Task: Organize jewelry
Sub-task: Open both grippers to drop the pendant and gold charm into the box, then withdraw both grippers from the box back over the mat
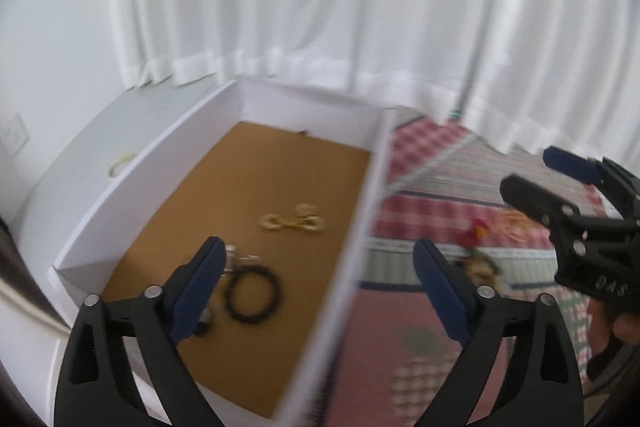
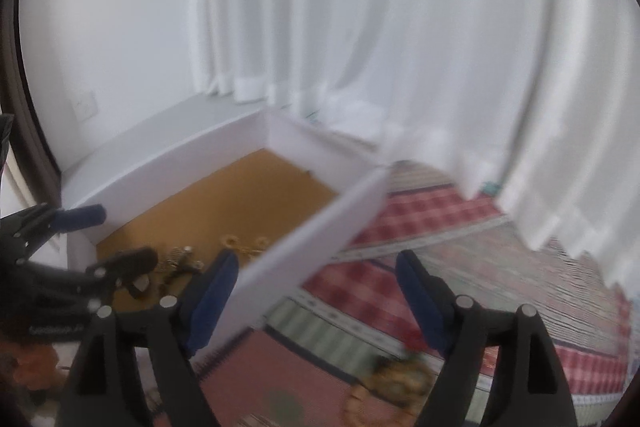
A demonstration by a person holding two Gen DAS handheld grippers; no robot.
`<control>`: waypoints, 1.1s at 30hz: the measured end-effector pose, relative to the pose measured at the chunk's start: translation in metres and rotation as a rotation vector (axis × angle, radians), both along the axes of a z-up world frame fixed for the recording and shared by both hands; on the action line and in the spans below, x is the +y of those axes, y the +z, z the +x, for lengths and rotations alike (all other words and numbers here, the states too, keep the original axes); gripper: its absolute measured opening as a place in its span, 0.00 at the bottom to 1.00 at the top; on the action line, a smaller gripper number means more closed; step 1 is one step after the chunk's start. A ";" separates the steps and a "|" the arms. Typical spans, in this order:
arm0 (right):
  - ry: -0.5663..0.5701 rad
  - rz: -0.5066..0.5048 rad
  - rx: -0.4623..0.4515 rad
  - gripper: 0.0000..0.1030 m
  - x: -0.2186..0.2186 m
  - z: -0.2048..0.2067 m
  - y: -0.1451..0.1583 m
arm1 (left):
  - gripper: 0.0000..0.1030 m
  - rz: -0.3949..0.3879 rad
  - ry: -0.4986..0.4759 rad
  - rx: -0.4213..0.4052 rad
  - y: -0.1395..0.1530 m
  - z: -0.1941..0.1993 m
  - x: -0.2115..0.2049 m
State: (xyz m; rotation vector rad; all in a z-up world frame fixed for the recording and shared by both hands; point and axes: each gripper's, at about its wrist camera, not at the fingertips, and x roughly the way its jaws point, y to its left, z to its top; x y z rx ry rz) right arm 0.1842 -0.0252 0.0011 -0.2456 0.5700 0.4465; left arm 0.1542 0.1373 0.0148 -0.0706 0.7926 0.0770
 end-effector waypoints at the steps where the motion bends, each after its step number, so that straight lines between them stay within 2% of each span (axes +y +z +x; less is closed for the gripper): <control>1: -0.019 0.008 -0.020 0.80 -0.012 -0.007 0.002 | 0.95 -0.003 -0.011 -0.007 0.002 -0.003 -0.008; 7: -0.176 0.079 -0.085 0.80 -0.089 -0.045 0.007 | 0.96 -0.054 -0.085 -0.011 -0.012 -0.017 -0.064; 9: -0.209 0.069 -0.066 0.80 -0.104 -0.054 0.002 | 0.96 -0.048 -0.095 -0.013 -0.021 -0.021 -0.079; 12: -0.206 0.110 -0.003 0.80 -0.129 -0.066 -0.011 | 0.96 -0.035 -0.116 -0.007 -0.034 -0.028 -0.098; 17: -0.280 0.128 0.012 0.81 -0.164 -0.094 -0.032 | 0.96 -0.049 -0.177 0.067 -0.061 -0.042 -0.123; 21: -0.318 0.192 0.093 0.82 -0.196 -0.107 -0.054 | 0.96 -0.047 -0.213 0.108 -0.080 -0.052 -0.139; 26: -0.377 0.227 0.150 0.82 -0.217 -0.115 -0.078 | 0.96 -0.072 -0.249 0.143 -0.092 -0.058 -0.147; 33: -0.401 0.210 0.140 0.83 -0.224 -0.129 -0.084 | 0.97 -0.020 -0.270 0.172 -0.095 -0.063 -0.156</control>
